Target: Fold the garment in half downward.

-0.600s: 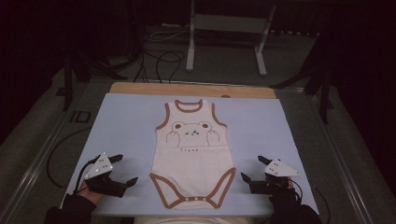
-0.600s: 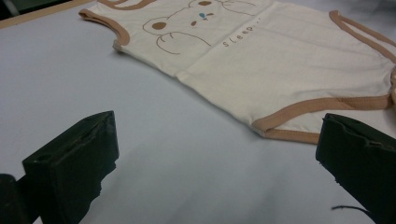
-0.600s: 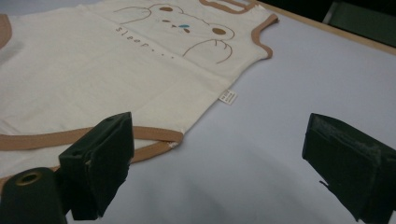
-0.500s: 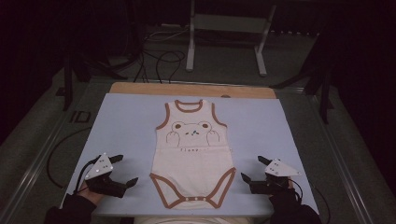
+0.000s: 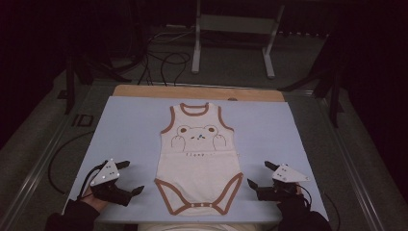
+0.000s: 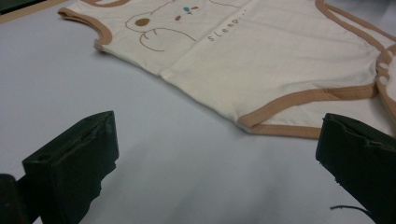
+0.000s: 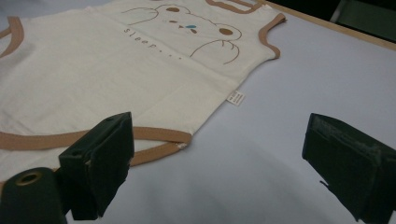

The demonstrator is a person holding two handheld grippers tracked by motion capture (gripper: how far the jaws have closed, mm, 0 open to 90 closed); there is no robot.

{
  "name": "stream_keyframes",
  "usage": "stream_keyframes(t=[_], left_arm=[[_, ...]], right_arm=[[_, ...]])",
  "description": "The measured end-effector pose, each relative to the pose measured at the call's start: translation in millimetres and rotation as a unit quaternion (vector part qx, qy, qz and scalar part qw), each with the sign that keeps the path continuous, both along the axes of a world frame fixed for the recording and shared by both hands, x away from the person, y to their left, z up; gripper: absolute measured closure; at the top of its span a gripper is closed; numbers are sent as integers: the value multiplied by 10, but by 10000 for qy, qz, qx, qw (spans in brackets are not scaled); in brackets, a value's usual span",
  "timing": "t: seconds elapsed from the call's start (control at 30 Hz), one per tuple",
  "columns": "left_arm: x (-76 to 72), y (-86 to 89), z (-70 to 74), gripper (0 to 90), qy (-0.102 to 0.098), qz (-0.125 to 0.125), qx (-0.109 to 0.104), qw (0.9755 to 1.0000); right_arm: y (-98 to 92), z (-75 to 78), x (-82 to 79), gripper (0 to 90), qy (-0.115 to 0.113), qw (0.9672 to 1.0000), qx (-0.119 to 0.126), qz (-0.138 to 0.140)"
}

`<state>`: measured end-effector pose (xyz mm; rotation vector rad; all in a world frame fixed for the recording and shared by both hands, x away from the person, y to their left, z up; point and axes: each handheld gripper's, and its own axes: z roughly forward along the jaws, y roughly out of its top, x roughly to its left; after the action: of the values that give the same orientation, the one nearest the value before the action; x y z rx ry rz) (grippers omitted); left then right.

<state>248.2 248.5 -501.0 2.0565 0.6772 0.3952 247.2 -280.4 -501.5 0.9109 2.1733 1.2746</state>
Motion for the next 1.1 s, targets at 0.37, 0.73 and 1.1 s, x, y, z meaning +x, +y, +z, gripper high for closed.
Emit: stream_keyframes(t=[0.37,0.73,1.1], left_arm=[[13,-87,44,0,54,-233,64,9997],[85,-148,189,0,192,-472,98,9987],[226,-185,409,0,185,-574,95,9981]], right_arm=[[49,84,-35,90,1,9997,146,199],[154,340,-13,90,30,9994,-37,342],[179,728,199,90,-175,9993,37,326]])
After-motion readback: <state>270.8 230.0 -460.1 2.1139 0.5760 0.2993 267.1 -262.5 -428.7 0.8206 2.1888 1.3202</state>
